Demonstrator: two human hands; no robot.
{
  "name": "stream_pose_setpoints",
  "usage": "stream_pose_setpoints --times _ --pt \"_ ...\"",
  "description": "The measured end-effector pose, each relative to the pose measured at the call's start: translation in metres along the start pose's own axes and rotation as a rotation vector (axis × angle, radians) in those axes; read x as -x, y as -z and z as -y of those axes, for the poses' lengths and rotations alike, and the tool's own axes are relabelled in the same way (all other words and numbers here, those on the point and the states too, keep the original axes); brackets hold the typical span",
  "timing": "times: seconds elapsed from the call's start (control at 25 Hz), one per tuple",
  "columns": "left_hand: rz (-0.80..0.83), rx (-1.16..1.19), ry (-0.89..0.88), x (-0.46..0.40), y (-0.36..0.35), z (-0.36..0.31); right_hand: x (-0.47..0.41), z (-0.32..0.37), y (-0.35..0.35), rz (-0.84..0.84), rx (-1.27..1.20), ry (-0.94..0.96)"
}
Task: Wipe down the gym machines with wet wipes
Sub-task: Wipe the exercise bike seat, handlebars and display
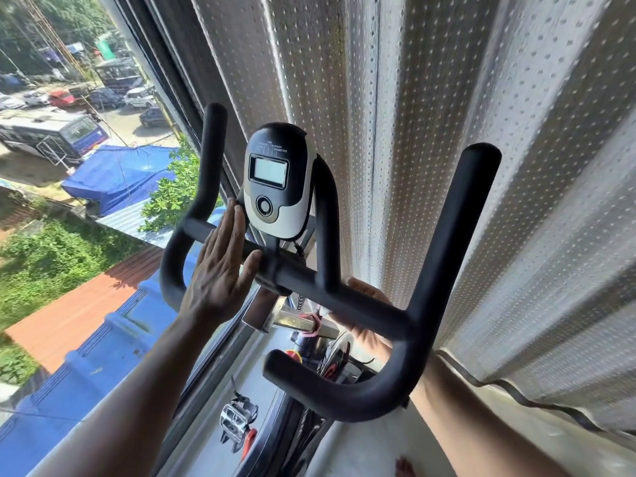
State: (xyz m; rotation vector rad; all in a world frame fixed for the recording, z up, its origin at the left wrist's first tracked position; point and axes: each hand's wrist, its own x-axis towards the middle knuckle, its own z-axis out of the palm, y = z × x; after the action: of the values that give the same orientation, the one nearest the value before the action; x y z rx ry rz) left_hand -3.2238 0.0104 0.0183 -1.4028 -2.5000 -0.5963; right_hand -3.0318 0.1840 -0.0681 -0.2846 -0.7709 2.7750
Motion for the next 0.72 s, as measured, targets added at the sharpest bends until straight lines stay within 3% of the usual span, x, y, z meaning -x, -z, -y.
stream_pose_setpoints --times 0.24,0.36,0.52,0.64,0.72 --pt "-0.009 -0.002 -0.017 -0.001 -0.002 0.004 -0.024 -0.013 -0.031 -0.010 0.138 0.047" --pt "0.000 0.022 -0.040 -0.002 -0.006 0.009 0.007 -0.005 -0.014 -0.052 0.010 0.021" --pt "0.016 0.023 -0.048 -0.004 -0.012 0.014 0.072 0.008 -0.002 -0.439 0.236 0.025" --pt "0.019 0.042 -0.071 -0.004 -0.013 0.017 0.089 0.015 -0.002 -0.505 0.219 0.130" --pt "0.016 0.056 -0.080 -0.004 -0.014 0.019 0.088 0.022 0.002 -0.587 0.387 0.151"
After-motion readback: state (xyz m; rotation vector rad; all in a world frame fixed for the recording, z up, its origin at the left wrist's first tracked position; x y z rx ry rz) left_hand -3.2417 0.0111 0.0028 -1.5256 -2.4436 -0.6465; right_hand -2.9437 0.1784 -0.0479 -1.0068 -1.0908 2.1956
